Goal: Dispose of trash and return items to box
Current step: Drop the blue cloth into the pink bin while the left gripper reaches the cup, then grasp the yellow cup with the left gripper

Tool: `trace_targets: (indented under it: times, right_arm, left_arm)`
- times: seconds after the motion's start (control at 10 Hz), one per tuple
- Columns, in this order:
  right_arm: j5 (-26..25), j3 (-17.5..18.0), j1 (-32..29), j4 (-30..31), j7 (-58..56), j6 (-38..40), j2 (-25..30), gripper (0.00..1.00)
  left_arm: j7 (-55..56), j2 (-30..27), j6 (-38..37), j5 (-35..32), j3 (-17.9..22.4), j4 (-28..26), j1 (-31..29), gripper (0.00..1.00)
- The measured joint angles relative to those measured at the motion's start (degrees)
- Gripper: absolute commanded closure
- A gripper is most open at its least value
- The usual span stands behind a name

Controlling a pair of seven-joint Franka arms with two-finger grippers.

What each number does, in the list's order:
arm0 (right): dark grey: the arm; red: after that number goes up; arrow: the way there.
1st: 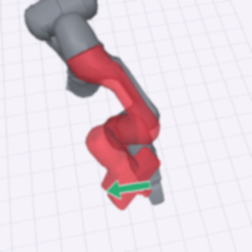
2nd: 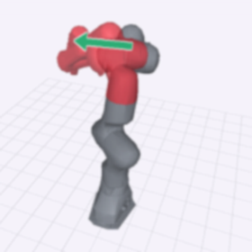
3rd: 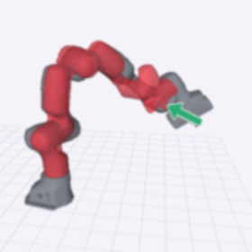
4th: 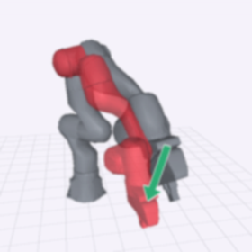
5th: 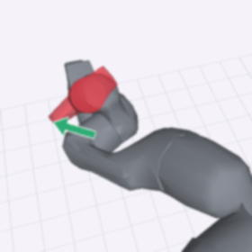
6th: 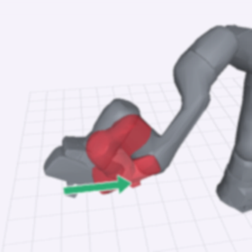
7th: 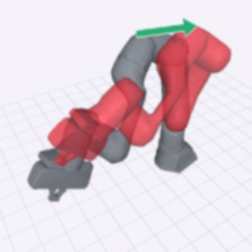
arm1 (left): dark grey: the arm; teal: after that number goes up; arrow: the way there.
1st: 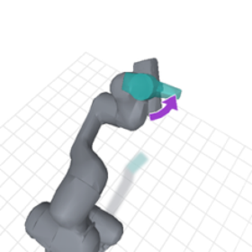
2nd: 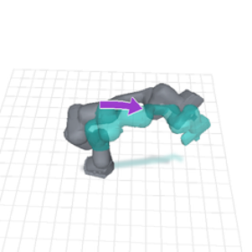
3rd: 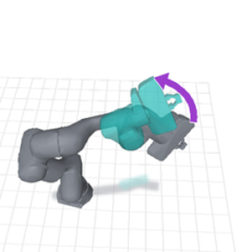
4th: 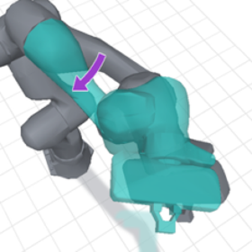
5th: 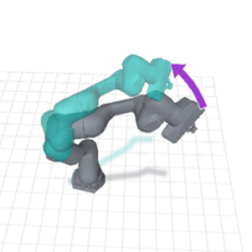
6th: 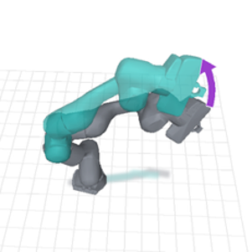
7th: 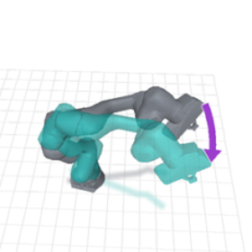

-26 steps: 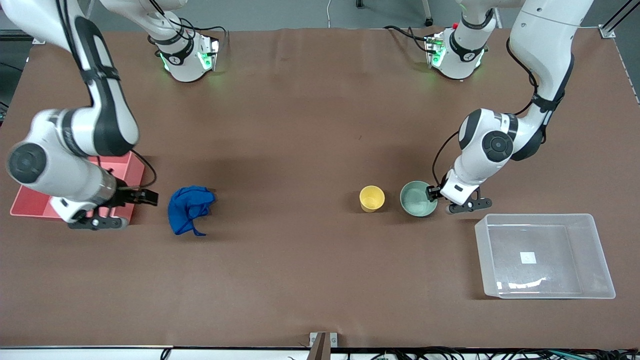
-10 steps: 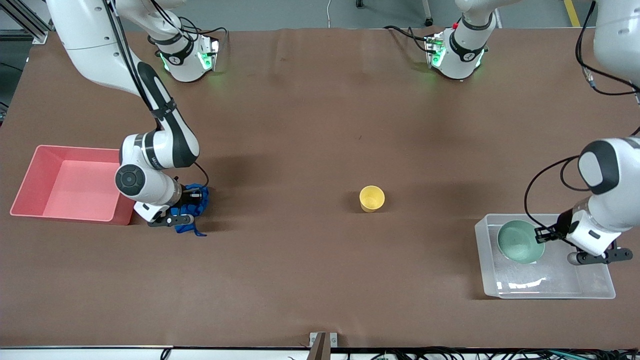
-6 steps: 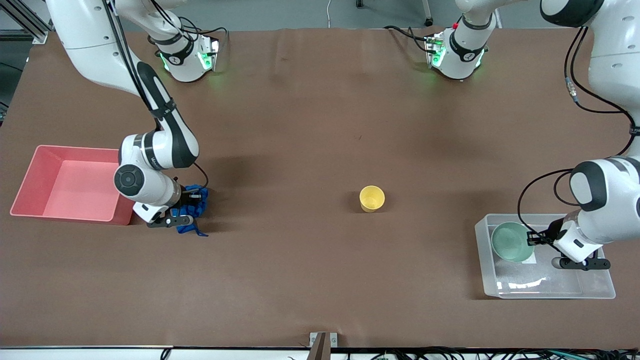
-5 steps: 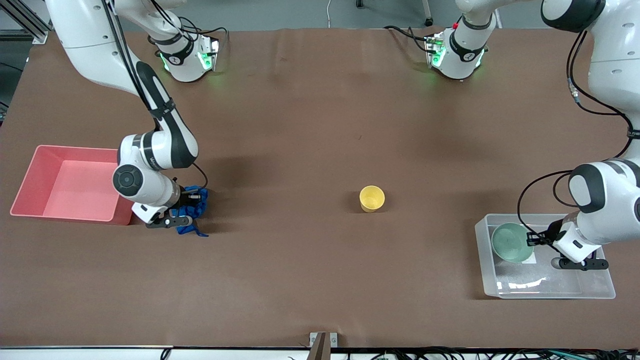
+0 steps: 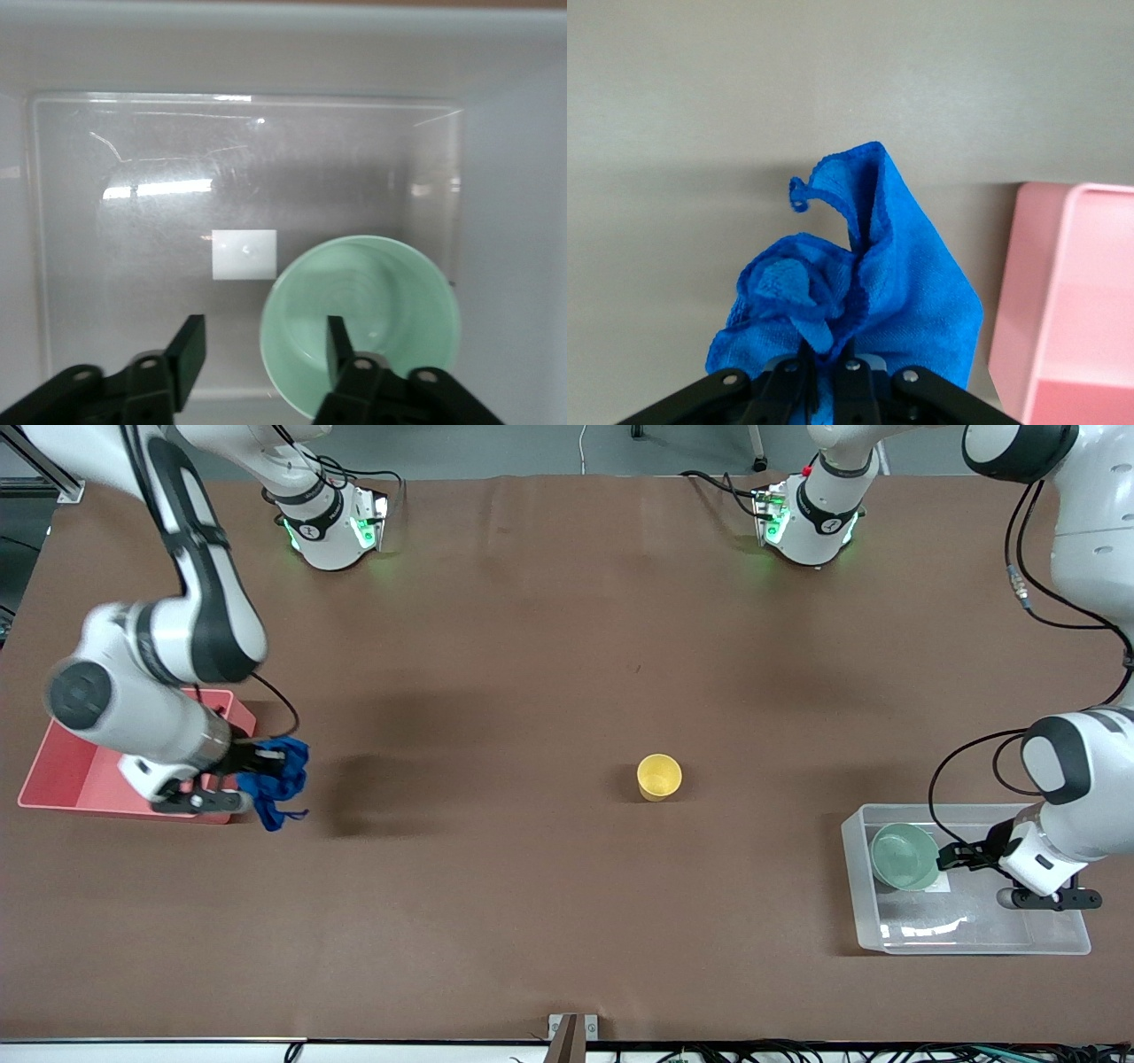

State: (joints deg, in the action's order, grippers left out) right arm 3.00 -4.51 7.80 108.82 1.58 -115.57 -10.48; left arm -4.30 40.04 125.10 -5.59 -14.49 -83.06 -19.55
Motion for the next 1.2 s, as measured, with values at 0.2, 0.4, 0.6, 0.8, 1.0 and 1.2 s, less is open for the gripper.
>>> trace_targets:
  times: [0.2, 0.4, 0.6, 0.8, 1.0, 1.2]
  right_arm:
    - [-0.1, -0.1, -2.1, 0.3, -0.2, 3.3, 4.7, 1.00]
    - [-0.4, -0.2, -5.4, 0.6, -3.3, 4.8, 7.2, 1.00]
    - [-1.0, -0.4, -9.6, 1.3, -6.7, 4.8, 7.5, 0.99]
    - [-3.3, -0.5, -12.5, 2.7, -7.9, 4.7, 7.4, 0.99]
    - [-4.4, -0.5, -14.2, 4.4, -8.0, 4.3, 7.2, 1.00]
    - [-4.6, -0.5, -16.8, 6.0, -11.0, 1.3, 5.4, 0.99]
  left_arm:
    - [11.2, -4.3, -8.9, -0.1, -5.4, -0.3, 0.5, 0.01]
    - [23.1, -7.9, -12.4, -0.4, -11.0, -3.3, 1.4, 0.15]
    - [33.8, -9.7, -12.6, -0.6, -14.5, -6.9, 4.0, 0.18]
    - [45.0, -9.8, -11.3, -2.8, -14.9, -9.3, 10.6, 0.17]
    - [56.2, -9.4, -8.9, -6.2, -14.9, -11.3, 17.2, 0.18]
    - [63.3, -8.2, -5.9, -6.6, -14.8, -12.4, 21.0, 0.23]
